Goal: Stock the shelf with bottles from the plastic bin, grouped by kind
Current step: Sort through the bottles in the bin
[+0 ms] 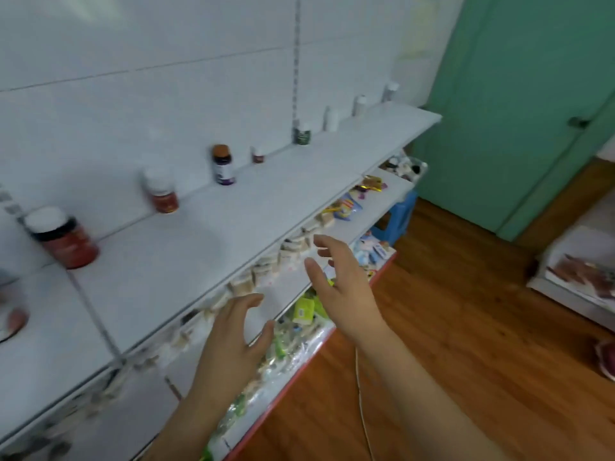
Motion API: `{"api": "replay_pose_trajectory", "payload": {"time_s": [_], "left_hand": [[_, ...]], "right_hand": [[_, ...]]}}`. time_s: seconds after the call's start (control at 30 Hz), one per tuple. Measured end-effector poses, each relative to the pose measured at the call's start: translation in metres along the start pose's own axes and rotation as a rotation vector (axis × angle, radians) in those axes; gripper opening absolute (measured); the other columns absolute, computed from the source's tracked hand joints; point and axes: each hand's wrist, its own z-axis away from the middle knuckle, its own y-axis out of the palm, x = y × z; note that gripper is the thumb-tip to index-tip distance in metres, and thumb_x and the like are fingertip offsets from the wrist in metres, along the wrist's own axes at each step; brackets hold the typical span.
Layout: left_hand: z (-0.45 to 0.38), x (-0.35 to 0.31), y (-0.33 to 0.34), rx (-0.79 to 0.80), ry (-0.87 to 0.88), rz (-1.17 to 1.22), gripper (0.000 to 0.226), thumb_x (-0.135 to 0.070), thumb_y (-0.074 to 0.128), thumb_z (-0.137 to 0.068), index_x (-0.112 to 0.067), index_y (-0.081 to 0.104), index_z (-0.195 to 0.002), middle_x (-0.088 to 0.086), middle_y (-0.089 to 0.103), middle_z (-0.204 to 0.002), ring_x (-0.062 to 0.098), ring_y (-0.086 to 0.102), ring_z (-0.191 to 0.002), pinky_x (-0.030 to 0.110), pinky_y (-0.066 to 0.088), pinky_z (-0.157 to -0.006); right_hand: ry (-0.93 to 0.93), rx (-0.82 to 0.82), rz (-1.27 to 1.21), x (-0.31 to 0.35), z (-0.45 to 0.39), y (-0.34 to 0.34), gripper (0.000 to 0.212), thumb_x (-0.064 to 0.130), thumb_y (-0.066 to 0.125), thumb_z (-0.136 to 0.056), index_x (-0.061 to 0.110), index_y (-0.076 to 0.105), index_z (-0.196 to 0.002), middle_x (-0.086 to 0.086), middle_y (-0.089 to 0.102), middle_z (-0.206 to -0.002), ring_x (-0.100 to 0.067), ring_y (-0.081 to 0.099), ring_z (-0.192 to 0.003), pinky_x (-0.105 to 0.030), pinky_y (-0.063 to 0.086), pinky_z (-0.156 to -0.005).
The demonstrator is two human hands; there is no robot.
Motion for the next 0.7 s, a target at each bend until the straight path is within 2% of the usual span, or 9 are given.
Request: {"api": "replay_pose_trajectory", "payload": {"time_s": [0.07, 0.13, 0.2, 0.3, 0.4, 0.47, 0.53, 0.7], "left_hand": [[-0.005, -0.03, 0.04, 0.121, 0.07, 0.008, 0.038, -0.039, 0.063, -0.092, -0.04, 0.048, -0.127, -0.026, 0.046, -0.124, -0.016, 0.039, -0.113, -0.002, 0.025, -0.091], [-0.01, -0.054, 0.077, 0.207, 0.131, 0.031, 0.04, -0.04, 0.063, -0.092, -0.042, 0.046, -0.128, -0.024, 0.047, -0.125, -0.019, 0.038, -0.113, -0.004, 0.027, -0.089], [-0.014, -0.073, 0.111, 0.281, 0.17, 0.035, 0.042, -0.051, 0.058, -0.088, -0.045, 0.044, -0.127, -0.022, 0.048, -0.125, -0.011, 0.043, -0.115, 0.008, 0.035, -0.093], [-0.022, -0.097, 0.154, 0.374, 0.214, 0.032, 0.054, -0.062, 0.048, -0.082, -0.041, 0.046, -0.132, -0.019, 0.048, -0.128, 0.001, 0.046, -0.119, 0.029, 0.046, -0.097], [-0.039, -0.119, 0.183, 0.426, 0.253, 0.022, 0.056, -0.064, 0.046, -0.082, -0.041, 0.045, -0.133, -0.02, 0.046, -0.129, 0.001, 0.045, -0.121, 0.028, 0.045, -0.097], [-0.062, -0.13, 0.204, 0.457, 0.287, 0.035, 0.045, -0.052, 0.057, -0.088, -0.043, 0.044, -0.13, -0.021, 0.045, -0.129, -0.001, 0.043, -0.121, 0.02, 0.04, -0.097], [-0.09, -0.138, 0.228, 0.485, 0.305, 0.031, 0.044, -0.042, 0.061, -0.091, -0.037, 0.047, -0.133, -0.017, 0.047, -0.132, 0.0, 0.043, -0.123, 0.017, 0.035, -0.098], [-0.176, -0.158, 0.281, 0.522, 0.304, 0.083, 0.06, -0.062, 0.049, -0.087, -0.034, 0.043, -0.14, -0.013, 0.049, -0.135, 0.008, 0.048, -0.124, 0.038, 0.047, -0.102]], "right_hand": [[0.057, -0.05, 0.043, -0.03, 0.01, -0.05, 0.046, 0.043, 0.05, -0.099, 0.021, 0.047, -0.14, 0.008, 0.053, -0.133, -0.002, 0.05, -0.12, -0.016, 0.042, -0.095], [0.098, -0.093, 0.079, -0.055, 0.019, -0.094, 0.05, 0.047, 0.049, -0.098, 0.021, 0.047, -0.14, 0.007, 0.053, -0.134, -0.004, 0.049, -0.123, -0.023, 0.043, -0.099], [0.127, -0.13, 0.134, -0.077, 0.026, -0.13, 0.05, 0.048, 0.048, -0.098, 0.021, 0.047, -0.14, 0.007, 0.053, -0.135, -0.006, 0.049, -0.124, -0.028, 0.042, -0.103], [0.183, -0.157, 0.195, -0.105, 0.029, -0.172, 0.05, 0.048, 0.047, -0.098, 0.025, 0.045, -0.142, 0.008, 0.051, -0.138, -0.005, 0.046, -0.127, -0.026, 0.038, -0.106], [0.223, -0.17, 0.239, -0.13, 0.019, -0.201, 0.051, 0.049, 0.045, -0.099, 0.026, 0.042, -0.144, 0.01, 0.048, -0.14, 0.002, 0.042, -0.124, -0.021, 0.036, -0.103], [0.244, -0.176, 0.257, -0.149, 0.003, -0.215, 0.053, 0.049, 0.045, -0.099, 0.025, 0.041, -0.145, 0.009, 0.046, -0.142, 0.001, 0.041, -0.125, -0.02, 0.035, -0.102], [0.258, -0.179, 0.275, -0.169, -0.019, -0.228, 0.053, 0.049, 0.045, -0.099, 0.024, 0.04, -0.146, 0.007, 0.046, -0.144, -0.003, 0.043, -0.129, -0.021, 0.036, -0.103], [0.275, -0.166, 0.348, -0.208, -0.098, -0.265, 0.056, 0.052, 0.044, -0.099, 0.023, 0.039, -0.147, 0.005, 0.045, -0.147, -0.009, 0.044, -0.132, -0.03, 0.041, -0.107]]}}
